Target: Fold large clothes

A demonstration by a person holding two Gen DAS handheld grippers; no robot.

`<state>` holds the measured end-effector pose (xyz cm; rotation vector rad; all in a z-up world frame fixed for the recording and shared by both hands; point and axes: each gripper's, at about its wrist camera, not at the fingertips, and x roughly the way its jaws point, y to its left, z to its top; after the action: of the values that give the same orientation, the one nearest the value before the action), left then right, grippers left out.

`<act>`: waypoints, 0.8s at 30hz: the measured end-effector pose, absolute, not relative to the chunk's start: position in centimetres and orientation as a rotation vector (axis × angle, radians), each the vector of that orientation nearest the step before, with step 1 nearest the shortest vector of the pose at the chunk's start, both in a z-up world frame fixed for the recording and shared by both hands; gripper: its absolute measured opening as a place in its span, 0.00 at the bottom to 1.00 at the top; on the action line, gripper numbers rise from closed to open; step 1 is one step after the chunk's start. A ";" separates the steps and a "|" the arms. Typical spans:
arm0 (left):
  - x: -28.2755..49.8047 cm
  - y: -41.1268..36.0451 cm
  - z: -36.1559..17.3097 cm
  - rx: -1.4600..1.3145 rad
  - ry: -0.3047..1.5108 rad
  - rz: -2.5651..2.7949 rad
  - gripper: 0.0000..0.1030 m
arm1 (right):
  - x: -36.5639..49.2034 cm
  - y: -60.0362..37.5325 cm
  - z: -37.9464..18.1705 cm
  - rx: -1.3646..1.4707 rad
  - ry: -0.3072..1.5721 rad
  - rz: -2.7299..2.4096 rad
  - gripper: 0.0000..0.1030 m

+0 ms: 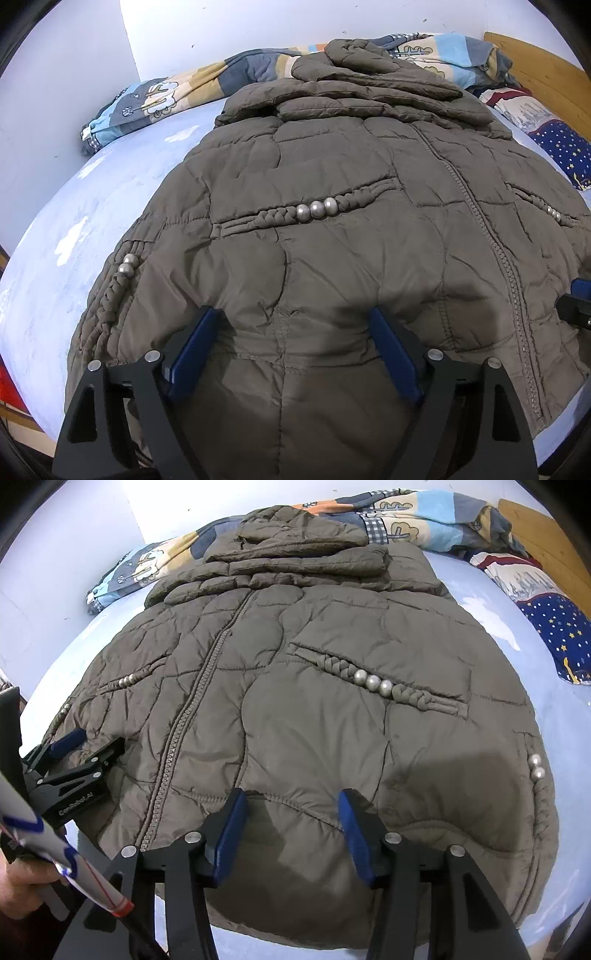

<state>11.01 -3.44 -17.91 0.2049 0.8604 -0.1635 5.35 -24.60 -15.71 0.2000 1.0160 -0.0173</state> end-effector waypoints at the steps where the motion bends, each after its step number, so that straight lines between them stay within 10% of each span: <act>1: 11.0 -3.4 -17.9 0.206 0.859 -0.163 0.82 | 5.3 -24.6 -15.8 0.200 1.012 -0.021 0.56; 24: 10.8 -3.4 -18.1 0.217 0.843 -0.160 0.83 | 5.1 -23.8 -16.5 0.153 0.983 -0.042 0.61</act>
<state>10.84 -3.40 -18.06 0.2170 0.8427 -0.1597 5.08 -23.81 -16.45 0.1527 0.9831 -0.0417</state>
